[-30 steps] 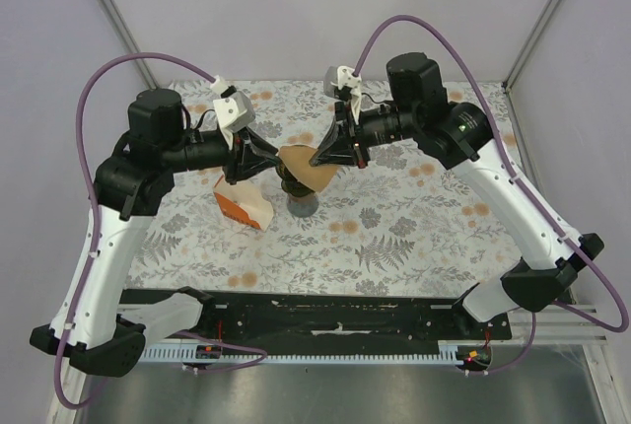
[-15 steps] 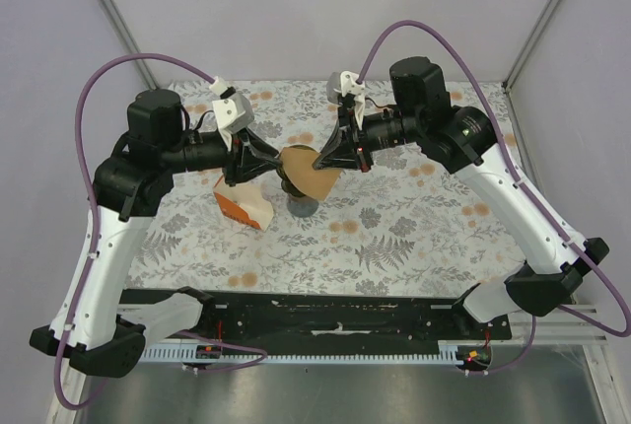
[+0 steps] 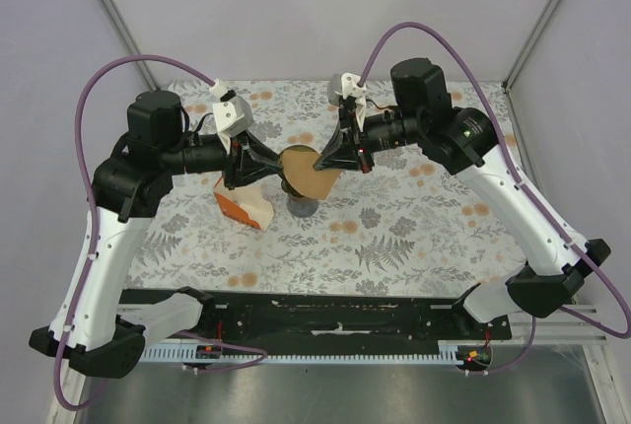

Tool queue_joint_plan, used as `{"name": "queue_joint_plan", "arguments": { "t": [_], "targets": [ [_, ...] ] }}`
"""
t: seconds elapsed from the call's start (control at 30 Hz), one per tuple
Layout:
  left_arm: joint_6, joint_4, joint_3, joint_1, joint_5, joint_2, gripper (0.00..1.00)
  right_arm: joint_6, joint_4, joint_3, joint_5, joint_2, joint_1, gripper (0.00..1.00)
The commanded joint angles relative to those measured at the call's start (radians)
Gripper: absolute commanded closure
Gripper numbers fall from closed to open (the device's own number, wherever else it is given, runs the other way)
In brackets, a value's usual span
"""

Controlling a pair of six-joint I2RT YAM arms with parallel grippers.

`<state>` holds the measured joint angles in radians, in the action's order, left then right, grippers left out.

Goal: Place the coffee filter in the dripper

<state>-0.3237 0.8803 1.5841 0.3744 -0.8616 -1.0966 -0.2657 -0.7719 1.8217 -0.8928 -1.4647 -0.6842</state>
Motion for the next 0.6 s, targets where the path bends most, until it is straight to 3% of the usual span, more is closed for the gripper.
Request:
{"name": "queue_joint_plan", "arguments": {
  "t": [0.0, 0.57],
  "targets": [
    [-0.037, 0.005, 0.034, -0.005, -0.025, 0.012, 0.64, -0.029, 0.025, -0.009, 0.008, 0.040, 0.002, 1.00],
    [-0.009, -0.018, 0.030, -0.006, -0.031, 0.011, 0.64, -0.055, 0.019, -0.021, -0.011, 0.052, 0.000, 1.00]
  ]
}}
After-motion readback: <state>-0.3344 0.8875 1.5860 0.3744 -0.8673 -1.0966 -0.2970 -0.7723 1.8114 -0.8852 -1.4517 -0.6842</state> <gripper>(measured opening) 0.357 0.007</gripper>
